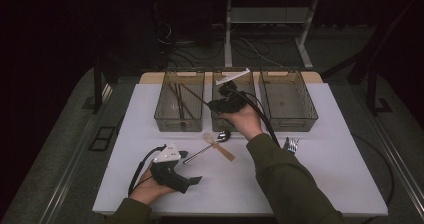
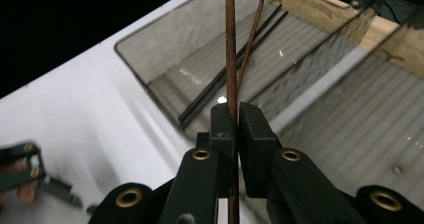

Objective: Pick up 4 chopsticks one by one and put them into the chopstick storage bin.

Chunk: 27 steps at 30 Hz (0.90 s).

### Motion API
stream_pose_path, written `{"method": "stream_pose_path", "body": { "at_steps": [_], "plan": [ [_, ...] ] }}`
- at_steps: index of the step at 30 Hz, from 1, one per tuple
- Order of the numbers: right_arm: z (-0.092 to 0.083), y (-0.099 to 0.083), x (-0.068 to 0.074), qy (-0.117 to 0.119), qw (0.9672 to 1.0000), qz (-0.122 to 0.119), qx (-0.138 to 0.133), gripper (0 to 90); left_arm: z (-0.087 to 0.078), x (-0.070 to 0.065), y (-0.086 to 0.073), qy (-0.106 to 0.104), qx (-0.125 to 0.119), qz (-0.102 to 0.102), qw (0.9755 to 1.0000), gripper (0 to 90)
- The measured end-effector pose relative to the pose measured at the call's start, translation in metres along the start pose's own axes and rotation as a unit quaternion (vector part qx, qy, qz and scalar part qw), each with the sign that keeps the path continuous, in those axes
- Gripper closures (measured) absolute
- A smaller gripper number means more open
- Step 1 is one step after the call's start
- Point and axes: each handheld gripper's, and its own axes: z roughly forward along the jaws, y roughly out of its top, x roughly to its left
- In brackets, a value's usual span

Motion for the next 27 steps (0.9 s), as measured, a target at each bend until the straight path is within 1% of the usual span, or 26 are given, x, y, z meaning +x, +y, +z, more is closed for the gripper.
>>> {"method": "stream_pose_path", "body": {
  "at_steps": [2,6,8,10,12,14,16,20,23,26,27],
  "plan": [
    [0.007,0.008,0.001,-0.004,1.0,0.002,0.001,84.9,-0.001,0.0,0.0,-0.001,0.004,0.004,1.0,0.4],
    [0.021,0.022,0.004,-0.009,0.9999,0.004,0.003,84.9,-0.001,0.0,0.0,-0.002,0.003,0.004,1.0,0.5],
    [0.029,0.028,0.007,-0.011,0.9999,0.003,0.007,84.9,-0.001,0.0,0.001,-0.002,0.002,0.008,1.0,0.5],
    [0.037,0.035,0.01,-0.021,0.9997,-0.001,0.012,84.9,-0.001,-0.001,0.001,-0.002,-0.002,0.005,1.0,0.5],
    [0.047,0.041,0.012,-0.023,0.9996,0.002,0.018,84.9,-0.001,-0.001,0.001,-0.002,-0.003,0.006,1.0,0.7],
    [0.057,0.046,0.013,-0.031,0.9993,0.003,0.022,84.9,-0.001,0.0,0.001,-0.002,-0.004,0.004,1.0,0.6],
    [0.066,0.05,0.012,-0.04,0.9988,0.007,0.028,84.9,-0.001,0.0,0.001,-0.002,-0.004,0.003,1.0,0.7],
    [0.084,0.057,0.007,-0.049,0.998,0.019,0.036,84.9,-0.001,0.0,0.001,-0.004,-0.003,0.005,1.0,0.7],
    [0.094,0.061,0.003,-0.05,0.9973,0.032,0.044,84.8,-0.001,0.0,0.001,-0.007,-0.009,0.002,0.9999,0.7],
    [0.102,0.064,0.003,-0.054,0.9968,0.032,0.049,84.6,-0.001,0.001,0.001,-0.008,-0.008,0.001,0.9999,0.7],
    [0.104,0.065,0.004,-0.056,0.9966,0.036,0.049,84.0,-0.001,0.001,0.001,-0.009,-0.008,0.002,0.9999,0.7]
  ]
}}
